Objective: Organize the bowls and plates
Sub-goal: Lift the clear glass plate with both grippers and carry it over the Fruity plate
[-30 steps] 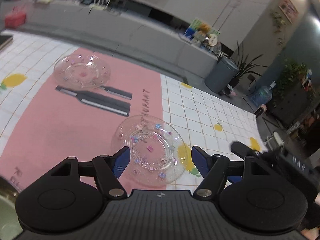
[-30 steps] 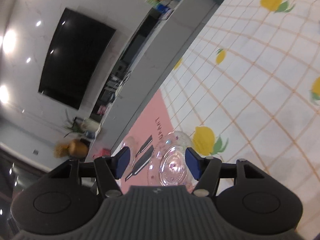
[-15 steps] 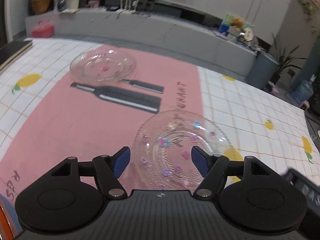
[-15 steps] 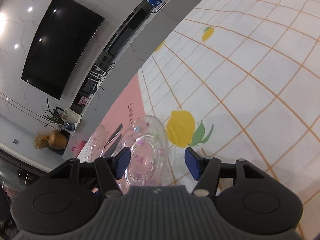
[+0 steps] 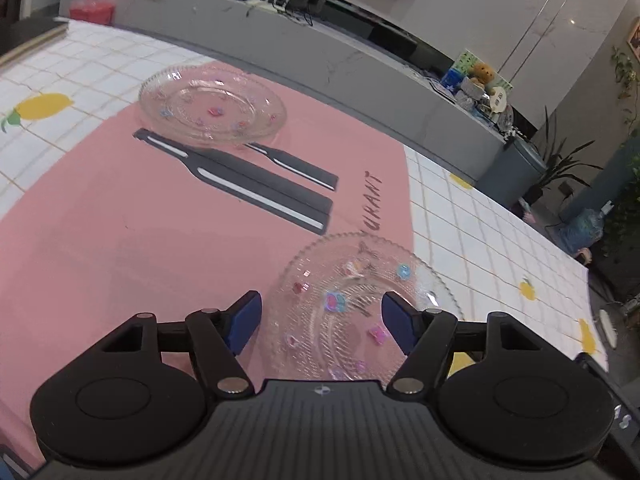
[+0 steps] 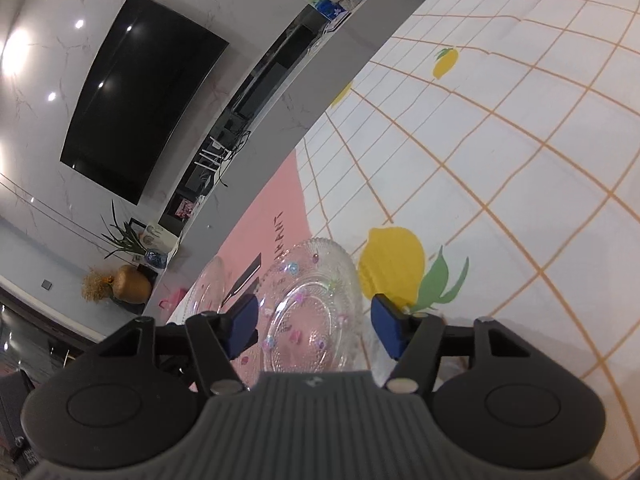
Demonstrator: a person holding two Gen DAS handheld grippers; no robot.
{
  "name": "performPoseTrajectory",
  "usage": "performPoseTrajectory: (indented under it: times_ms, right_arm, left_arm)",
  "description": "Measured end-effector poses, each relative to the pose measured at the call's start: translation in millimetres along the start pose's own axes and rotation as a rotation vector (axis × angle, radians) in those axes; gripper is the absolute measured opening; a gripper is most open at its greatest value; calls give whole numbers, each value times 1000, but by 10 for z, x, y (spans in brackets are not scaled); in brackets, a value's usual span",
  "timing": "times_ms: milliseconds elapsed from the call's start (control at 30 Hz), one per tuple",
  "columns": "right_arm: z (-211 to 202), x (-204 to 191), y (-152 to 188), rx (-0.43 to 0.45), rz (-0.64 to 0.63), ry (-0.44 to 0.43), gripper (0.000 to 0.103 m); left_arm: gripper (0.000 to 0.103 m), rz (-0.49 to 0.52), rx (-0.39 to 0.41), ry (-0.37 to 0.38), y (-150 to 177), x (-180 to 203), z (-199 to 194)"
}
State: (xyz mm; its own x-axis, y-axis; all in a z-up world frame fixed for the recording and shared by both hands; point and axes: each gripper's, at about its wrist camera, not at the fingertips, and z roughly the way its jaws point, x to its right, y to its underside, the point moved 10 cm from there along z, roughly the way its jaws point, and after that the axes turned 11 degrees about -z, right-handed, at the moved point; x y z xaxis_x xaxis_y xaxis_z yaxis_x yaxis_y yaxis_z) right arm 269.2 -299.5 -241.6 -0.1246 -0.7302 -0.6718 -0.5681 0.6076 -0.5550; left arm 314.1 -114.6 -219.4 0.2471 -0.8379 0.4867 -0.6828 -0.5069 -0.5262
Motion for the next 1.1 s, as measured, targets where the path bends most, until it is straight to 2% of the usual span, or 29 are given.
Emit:
performPoseTrajectory:
  times_ms: [233, 267, 333, 367, 467, 500, 567, 633, 667, 700, 733, 833, 933, 1100]
  right_arm:
    - [17, -40, 11, -3, -16, -3, 61]
    - [26, -53, 21, -10, -21, -11, 61]
    - [47, -76, 37, -23, -23, -22, 61]
    - [45, -75, 37, -20, -20, -21, 61]
    - [37, -61, 29, -26, -4, -46, 62]
    - [26, -42, 19, -25, 19, -64, 62]
    - [0, -2, -3, -19, 75, -111, 61]
    - [-9, 66, -9, -24, 126, -145, 53]
    - [-6, 115, -4, -27, 156, -146, 42]
    - [-1, 174, 6, -26, 196, -144, 31]
    - [-10, 234, 11, -12, 232, -135, 27]
    - [-11, 296, 30, -10, 250, -111, 12]
    - [-35, 300, 37, 2, 245, -91, 10]
    - [-93, 320, 46, -4, 272, -100, 10]
  left_arm:
    - [85, 47, 32, -22, -2, -6, 13]
    - [84, 50, 29, -15, 1, -1, 17]
    - [83, 65, -19, 70, 51, 75, 24]
    - [81, 67, -25, 81, 63, 94, 20]
    - [80, 83, -15, 76, 87, 98, 6]
    - [76, 91, -10, 70, 95, 98, -1]
    - [75, 95, -12, 71, 103, 96, -12]
    - [75, 70, -32, 103, 106, 91, -28]
    - [74, 50, -45, 128, 103, 91, -38]
    - [62, 26, -54, 146, 100, 83, -53]
    - [46, 11, -48, 145, 87, 68, -69]
    - [29, 33, -11, 114, 70, 61, -97]
    - [18, 60, 1, 89, 91, 72, -112]
    - [17, 99, 30, 97, 100, 141, -209]
